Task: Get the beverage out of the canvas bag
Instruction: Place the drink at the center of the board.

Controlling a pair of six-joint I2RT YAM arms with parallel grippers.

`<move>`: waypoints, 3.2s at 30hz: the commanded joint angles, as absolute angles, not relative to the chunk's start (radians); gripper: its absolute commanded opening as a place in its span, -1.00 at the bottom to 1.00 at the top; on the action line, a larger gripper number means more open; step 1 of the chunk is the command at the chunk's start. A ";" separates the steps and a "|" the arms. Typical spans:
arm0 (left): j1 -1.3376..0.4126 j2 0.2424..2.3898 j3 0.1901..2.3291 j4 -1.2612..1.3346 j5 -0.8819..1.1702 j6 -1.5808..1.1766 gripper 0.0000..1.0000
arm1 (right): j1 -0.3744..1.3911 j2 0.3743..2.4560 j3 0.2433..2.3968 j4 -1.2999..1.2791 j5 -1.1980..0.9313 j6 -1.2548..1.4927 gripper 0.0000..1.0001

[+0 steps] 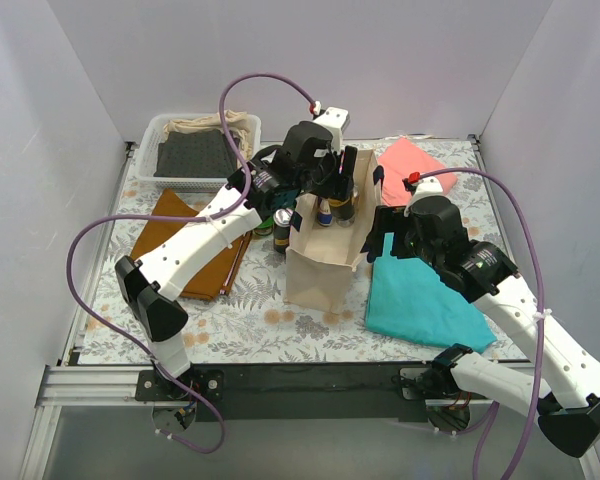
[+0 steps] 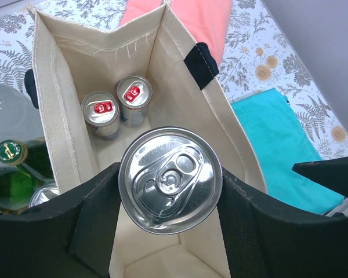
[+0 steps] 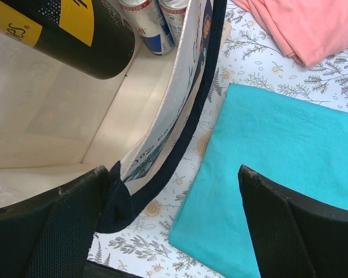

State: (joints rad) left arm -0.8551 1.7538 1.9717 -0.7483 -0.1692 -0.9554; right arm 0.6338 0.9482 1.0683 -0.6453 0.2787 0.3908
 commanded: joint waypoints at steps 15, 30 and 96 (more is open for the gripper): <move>-0.859 1.520 1.933 -0.571 -0.238 -0.925 -1.00 | 0.627 0.943 1.069 -0.618 0.284 0.391 0.94; -0.859 1.329 1.763 -0.423 -0.474 -0.910 -1.00 | 0.626 0.953 1.083 -0.617 0.273 0.387 0.94; -0.653 1.106 1.098 -0.321 -0.482 -0.968 -1.00 | 0.626 0.991 1.074 -0.611 0.262 0.371 0.94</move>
State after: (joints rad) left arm -0.6575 1.1591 1.0885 -0.4698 -0.4488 -0.9657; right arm 0.6292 0.9905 1.0695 -0.6262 0.2584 0.3855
